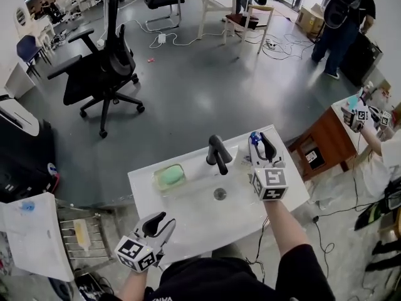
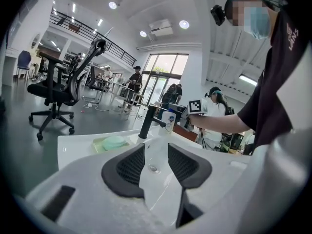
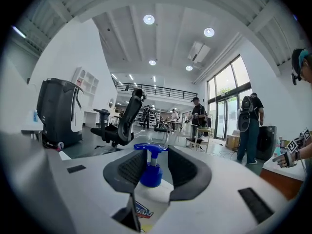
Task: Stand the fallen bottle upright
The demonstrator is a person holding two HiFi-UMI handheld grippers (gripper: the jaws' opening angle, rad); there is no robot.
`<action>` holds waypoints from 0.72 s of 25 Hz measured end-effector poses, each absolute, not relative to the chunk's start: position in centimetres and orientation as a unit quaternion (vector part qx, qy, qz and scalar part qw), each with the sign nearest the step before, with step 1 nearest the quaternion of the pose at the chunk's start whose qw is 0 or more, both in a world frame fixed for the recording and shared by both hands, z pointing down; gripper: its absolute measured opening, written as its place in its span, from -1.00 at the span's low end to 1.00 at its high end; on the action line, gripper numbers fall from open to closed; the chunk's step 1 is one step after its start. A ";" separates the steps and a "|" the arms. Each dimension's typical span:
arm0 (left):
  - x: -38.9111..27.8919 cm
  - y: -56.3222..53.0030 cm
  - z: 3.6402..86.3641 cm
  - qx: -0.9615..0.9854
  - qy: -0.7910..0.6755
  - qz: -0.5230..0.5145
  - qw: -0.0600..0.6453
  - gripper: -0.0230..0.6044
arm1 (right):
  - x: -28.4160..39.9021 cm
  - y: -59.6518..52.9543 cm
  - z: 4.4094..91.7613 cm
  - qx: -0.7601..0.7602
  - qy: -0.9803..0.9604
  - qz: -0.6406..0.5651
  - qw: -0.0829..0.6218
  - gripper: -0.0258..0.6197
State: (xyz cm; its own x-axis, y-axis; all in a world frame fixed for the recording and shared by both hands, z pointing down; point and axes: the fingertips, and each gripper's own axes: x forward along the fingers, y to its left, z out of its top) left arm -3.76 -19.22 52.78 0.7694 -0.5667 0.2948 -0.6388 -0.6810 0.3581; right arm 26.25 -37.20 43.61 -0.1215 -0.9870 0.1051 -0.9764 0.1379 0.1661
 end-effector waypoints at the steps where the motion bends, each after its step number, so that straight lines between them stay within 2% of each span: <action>1: -3.5 -19.3 52.7 0.911 -0.337 0.078 0.226 -0.41 | 26.3 -37.6 43.8 0.652 -0.751 -0.029 0.096 -0.50; 18: -1.0 -19.5 51.7 0.866 -0.436 0.081 0.232 -0.41 | 26.6 -43.5 44.8 0.592 -0.801 -0.056 0.073 -0.50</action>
State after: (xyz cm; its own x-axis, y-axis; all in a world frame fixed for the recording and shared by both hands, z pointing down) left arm -1.00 -19.48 51.74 0.6071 -0.7168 0.3430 -0.7922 -0.5125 0.3312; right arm 26.58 -43.47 44.81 -0.2889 -0.9560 0.0506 -0.9397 0.2933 0.1758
